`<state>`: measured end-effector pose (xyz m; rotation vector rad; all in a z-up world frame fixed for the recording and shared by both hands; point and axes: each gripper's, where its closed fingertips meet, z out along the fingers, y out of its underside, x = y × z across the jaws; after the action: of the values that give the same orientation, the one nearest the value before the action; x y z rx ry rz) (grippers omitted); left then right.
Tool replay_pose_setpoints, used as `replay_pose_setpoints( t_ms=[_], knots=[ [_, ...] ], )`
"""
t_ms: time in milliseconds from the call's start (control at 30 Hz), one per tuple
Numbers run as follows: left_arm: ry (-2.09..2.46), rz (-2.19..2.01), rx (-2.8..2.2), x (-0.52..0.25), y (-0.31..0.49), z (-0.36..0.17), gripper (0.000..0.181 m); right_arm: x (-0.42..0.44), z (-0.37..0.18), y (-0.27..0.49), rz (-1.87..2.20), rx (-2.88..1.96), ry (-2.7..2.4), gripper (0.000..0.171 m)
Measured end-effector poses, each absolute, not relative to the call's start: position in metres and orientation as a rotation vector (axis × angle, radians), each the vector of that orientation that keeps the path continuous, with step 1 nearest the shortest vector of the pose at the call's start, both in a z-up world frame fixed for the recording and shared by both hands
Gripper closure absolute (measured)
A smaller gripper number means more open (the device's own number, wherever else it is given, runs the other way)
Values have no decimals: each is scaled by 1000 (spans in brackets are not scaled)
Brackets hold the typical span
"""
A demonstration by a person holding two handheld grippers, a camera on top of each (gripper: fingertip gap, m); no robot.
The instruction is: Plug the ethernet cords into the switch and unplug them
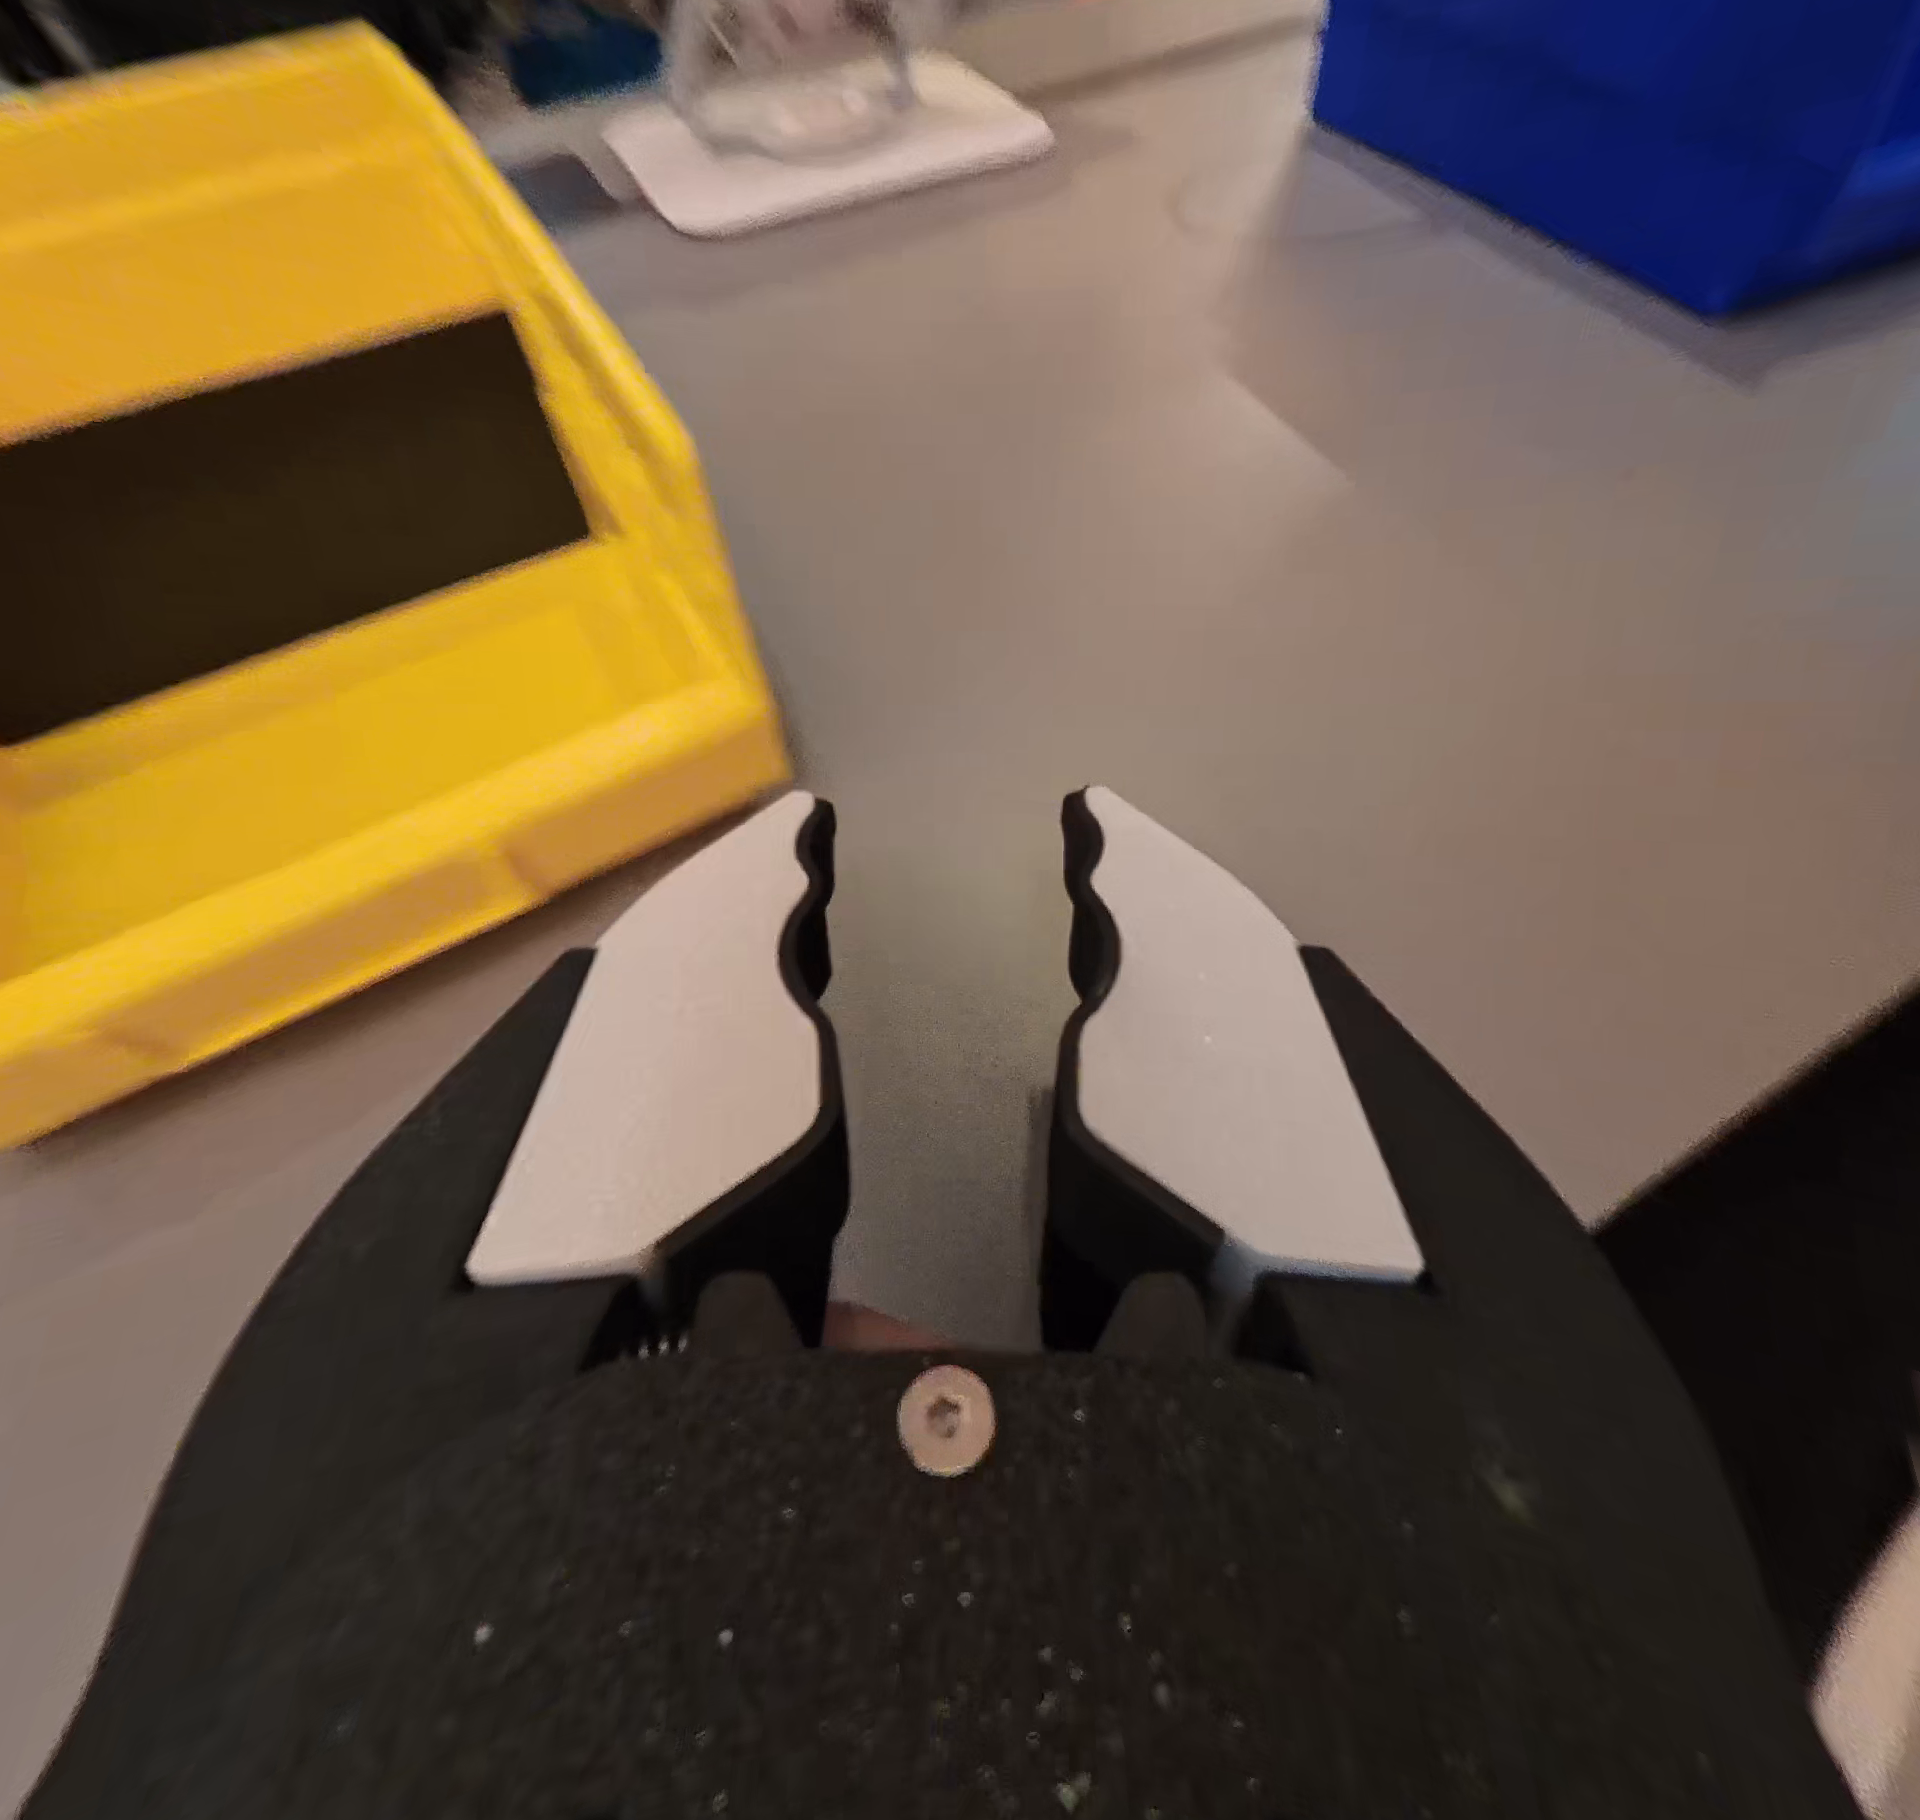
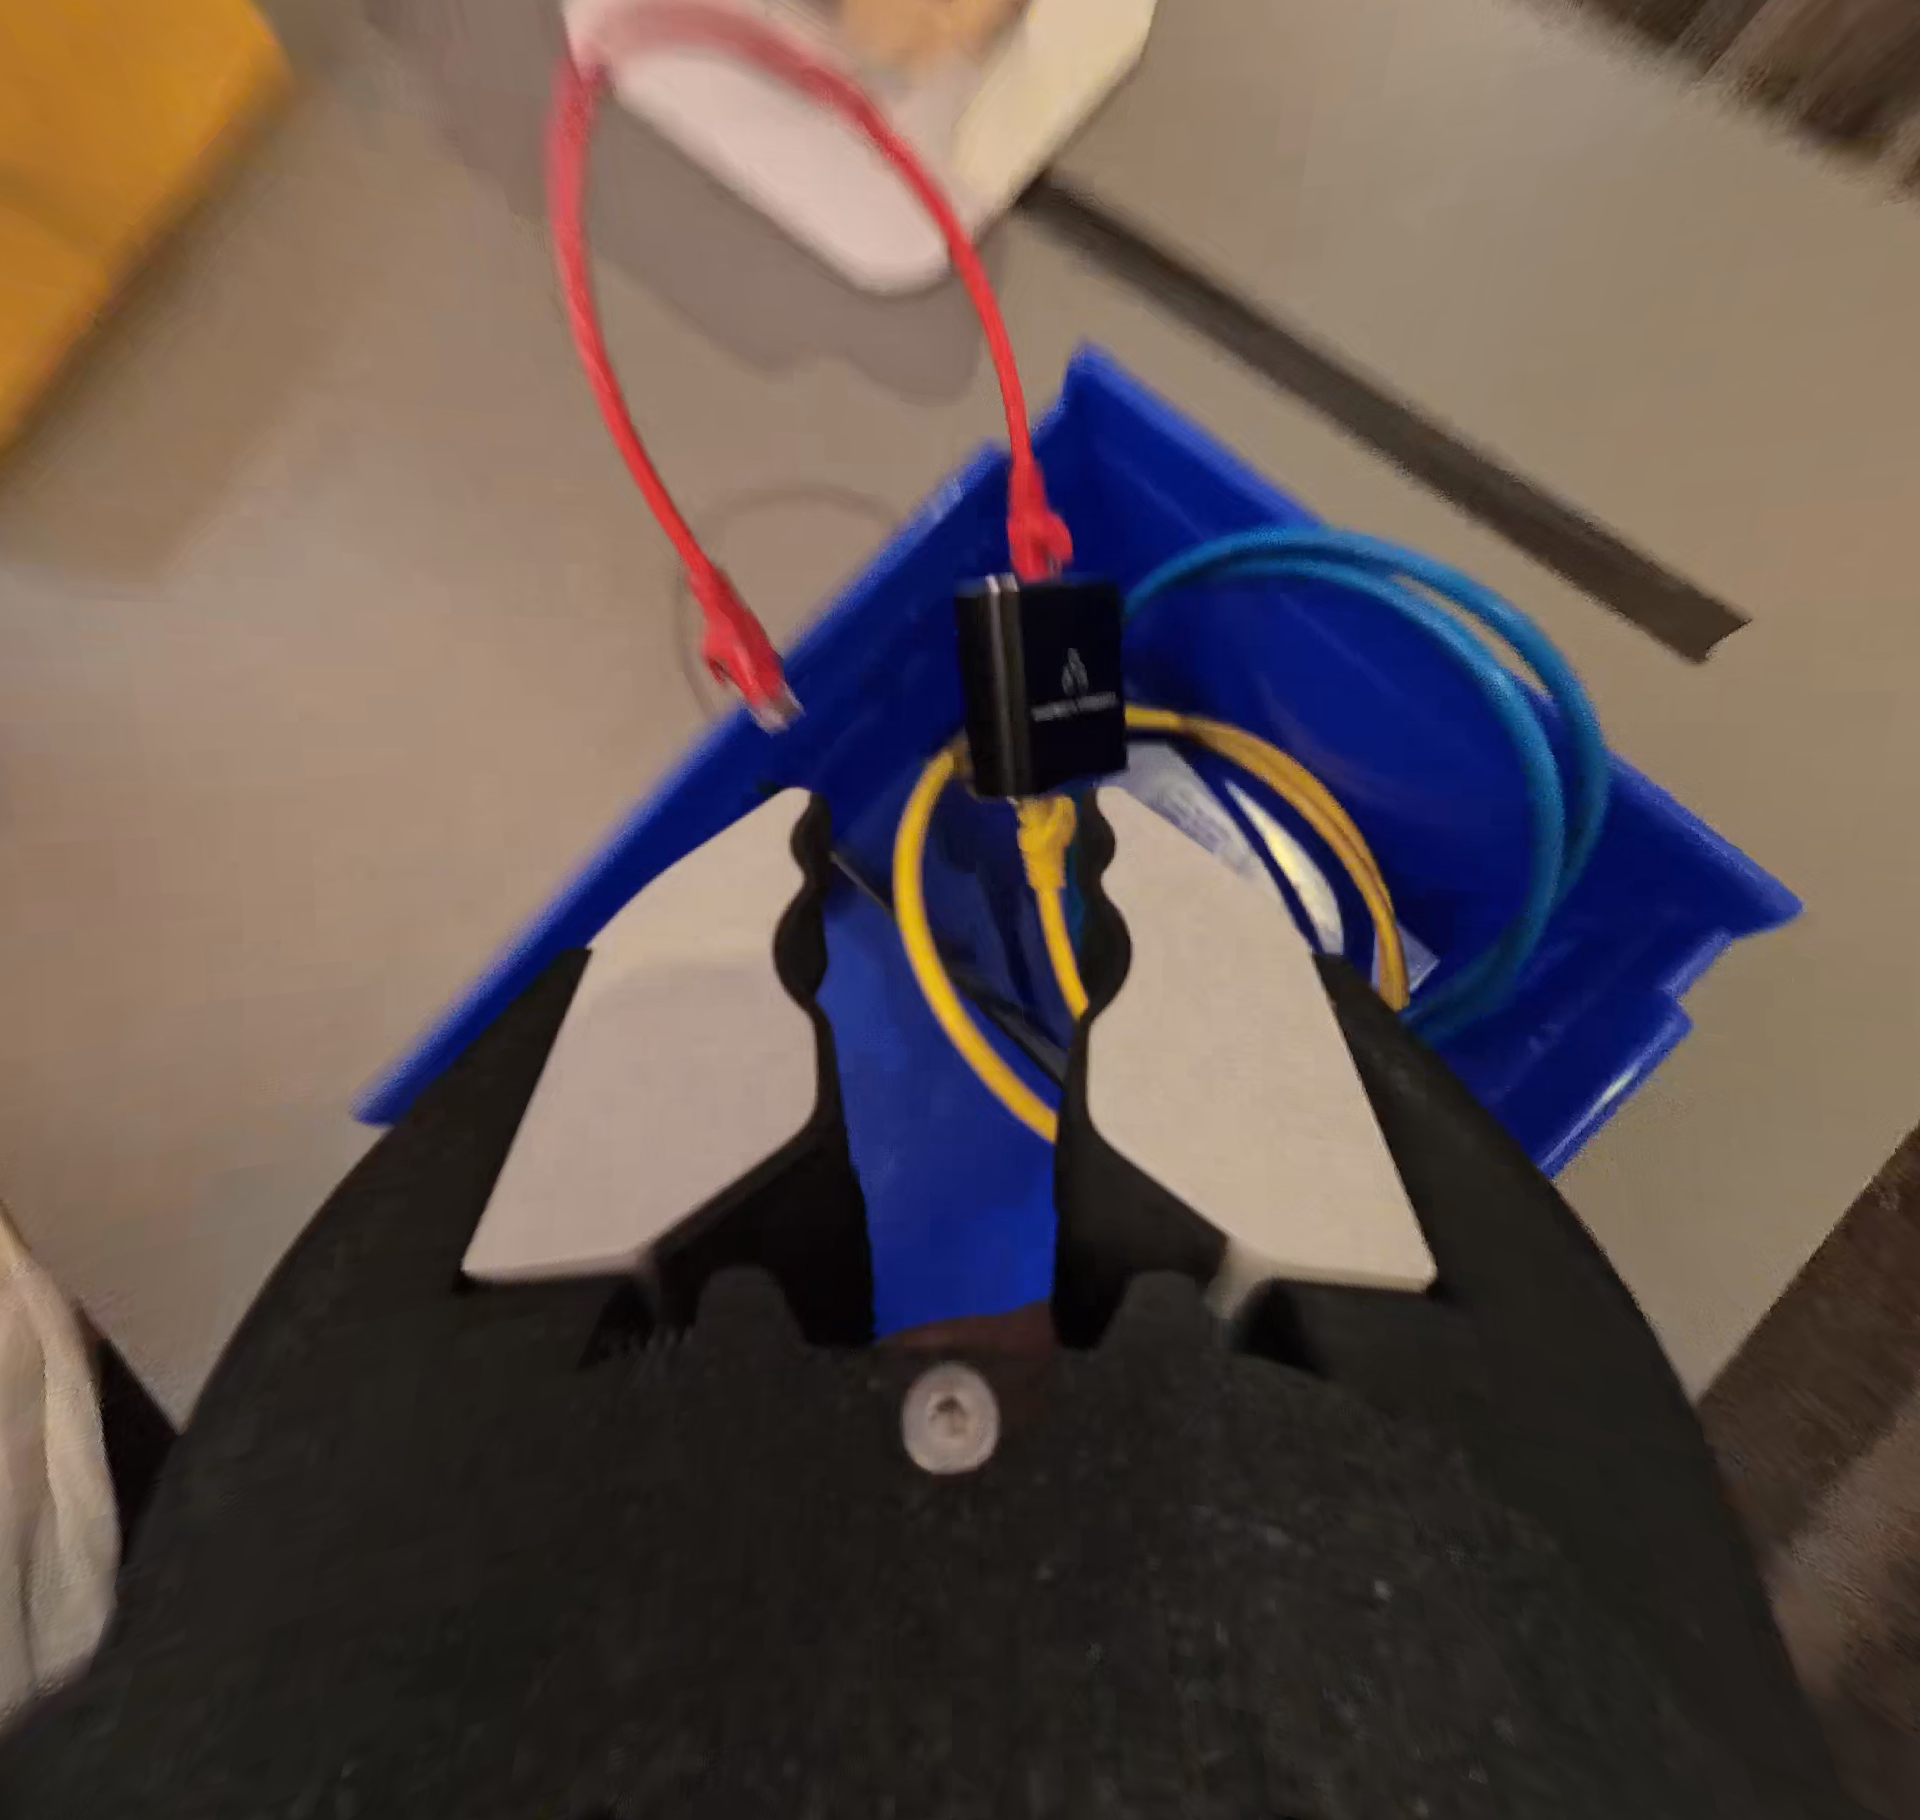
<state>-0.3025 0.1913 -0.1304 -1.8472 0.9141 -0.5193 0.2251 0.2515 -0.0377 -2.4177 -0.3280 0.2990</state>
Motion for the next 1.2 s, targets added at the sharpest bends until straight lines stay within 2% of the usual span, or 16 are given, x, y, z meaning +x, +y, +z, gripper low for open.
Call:
replay_pose_setpoints(
  t_ms=[100,167,267,433,533,1200],
  knots=[
    [714,-477,-1751,-331,214,-101,140,210,18,222,147,-2075,-95,129],
    [606,-437,-1736,-354,227,-93,140,198,24,186,-2,-1924,-3,128],
    [520,-341,-1743,-384,242,-90,140,172,-12,135,-83,-1830,194,129],
    [457,-290,-1859,-412,252,-107,142,134,-104,75,-153,-1821,372,132],
    [408,-336,-1907,-419,249,-111,144,126,-111,73,-102,-1873,358,126],
    [527,-326,-1984,-401,242,-131,147,153,-117,71,-195,-1881,336,131]
  ],
)
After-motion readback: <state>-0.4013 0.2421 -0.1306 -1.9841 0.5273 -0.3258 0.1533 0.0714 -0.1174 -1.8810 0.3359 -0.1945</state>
